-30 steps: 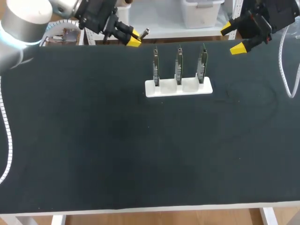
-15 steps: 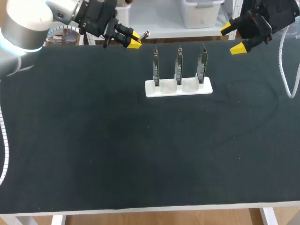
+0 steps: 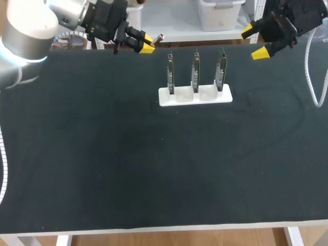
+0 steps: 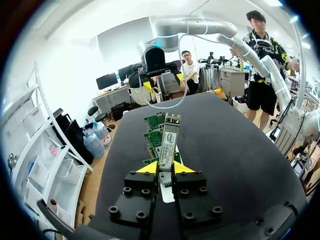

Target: Pick up the optical module with the left hand, and insert it into the network port with the right hand.

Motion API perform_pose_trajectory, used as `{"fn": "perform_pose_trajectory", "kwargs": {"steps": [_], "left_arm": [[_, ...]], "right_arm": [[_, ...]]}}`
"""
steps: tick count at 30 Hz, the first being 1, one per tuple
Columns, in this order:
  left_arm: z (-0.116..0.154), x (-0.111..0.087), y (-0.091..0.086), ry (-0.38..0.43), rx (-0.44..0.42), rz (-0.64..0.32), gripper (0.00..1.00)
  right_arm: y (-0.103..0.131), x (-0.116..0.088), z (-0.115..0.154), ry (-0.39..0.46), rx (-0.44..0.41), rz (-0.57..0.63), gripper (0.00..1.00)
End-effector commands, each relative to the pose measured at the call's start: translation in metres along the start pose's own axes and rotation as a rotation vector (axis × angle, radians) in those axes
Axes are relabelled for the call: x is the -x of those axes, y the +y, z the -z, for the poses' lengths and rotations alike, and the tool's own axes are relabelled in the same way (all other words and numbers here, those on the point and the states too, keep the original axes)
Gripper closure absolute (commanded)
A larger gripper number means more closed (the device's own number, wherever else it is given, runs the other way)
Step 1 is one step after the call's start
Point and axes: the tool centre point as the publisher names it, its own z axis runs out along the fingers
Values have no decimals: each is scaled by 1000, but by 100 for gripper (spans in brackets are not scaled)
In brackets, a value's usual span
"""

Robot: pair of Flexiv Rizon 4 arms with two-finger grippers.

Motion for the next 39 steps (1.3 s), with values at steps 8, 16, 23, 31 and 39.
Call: {"fn": "perform_pose_trajectory", "kwargs": {"steps": [8, 16, 23, 31, 39], "left_arm": [[4, 32, -10, 40, 73, 25, 100], [-16, 44, -23, 15, 100, 72, 100], [-34, 55, -23, -45, 139, 70, 100], [-58, 70, -17, -83, 158, 76, 100], [-78, 87, -15, -124, 141, 57, 100]], "right_arm": [[2, 0, 0, 2, -4, 0, 0], [2, 0, 0, 2, -4, 0, 0], [2, 0, 0, 2, -4, 0, 0], [2, 0, 0, 2, -4, 0, 0], [2, 0, 0, 2, -4, 0, 0]]}}
